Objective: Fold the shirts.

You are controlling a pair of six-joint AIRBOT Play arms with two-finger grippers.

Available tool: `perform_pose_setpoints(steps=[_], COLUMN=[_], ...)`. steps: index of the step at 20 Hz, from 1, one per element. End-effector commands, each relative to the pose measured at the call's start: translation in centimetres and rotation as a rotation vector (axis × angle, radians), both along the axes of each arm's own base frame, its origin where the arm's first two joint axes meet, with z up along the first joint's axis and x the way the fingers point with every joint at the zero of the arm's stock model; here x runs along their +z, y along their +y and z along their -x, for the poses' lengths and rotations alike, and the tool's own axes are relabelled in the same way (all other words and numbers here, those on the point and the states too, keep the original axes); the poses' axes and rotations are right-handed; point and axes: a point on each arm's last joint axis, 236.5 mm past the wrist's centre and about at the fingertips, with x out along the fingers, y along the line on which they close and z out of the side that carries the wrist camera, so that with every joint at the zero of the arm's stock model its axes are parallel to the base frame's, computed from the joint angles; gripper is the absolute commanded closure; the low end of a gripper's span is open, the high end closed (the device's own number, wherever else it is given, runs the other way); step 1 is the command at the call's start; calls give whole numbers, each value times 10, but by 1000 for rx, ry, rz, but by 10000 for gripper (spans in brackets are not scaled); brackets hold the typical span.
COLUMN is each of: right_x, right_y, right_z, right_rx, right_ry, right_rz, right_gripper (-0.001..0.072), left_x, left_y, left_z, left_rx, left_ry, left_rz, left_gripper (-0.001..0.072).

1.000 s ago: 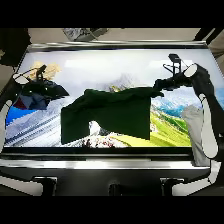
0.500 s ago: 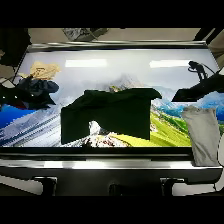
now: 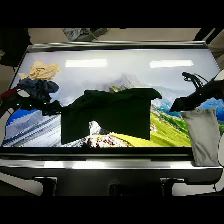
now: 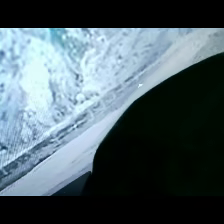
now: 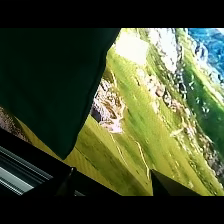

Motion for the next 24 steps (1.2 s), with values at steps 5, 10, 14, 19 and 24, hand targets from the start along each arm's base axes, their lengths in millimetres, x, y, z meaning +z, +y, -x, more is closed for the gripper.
perform_pose_setpoints(steps=[5, 10, 14, 19, 24], right_x=[-46, -110, -134, -139, -21], right_y=[30, 97, 121, 137, 101], right_z=[52, 83, 93, 79, -3], right_rx=[16, -35, -70, -106, 32], right_ry=[153, 198, 226, 195, -243], right_rz=[-52, -156, -134, -100, 65], right_gripper=[148, 143, 162, 674, 675], left_x=[-4, 13, 23, 38, 165], left_y=[-5, -5, -9, -8, 10], left_z=[-1, 0, 0, -3, -41], left_rx=[-21, -41, -47, -43, -36], left_ry=[-10, -39, -51, -84, -382], left_rz=[-11, -14, -4, -8, -83], left_gripper=[669, 669, 669, 669, 672])
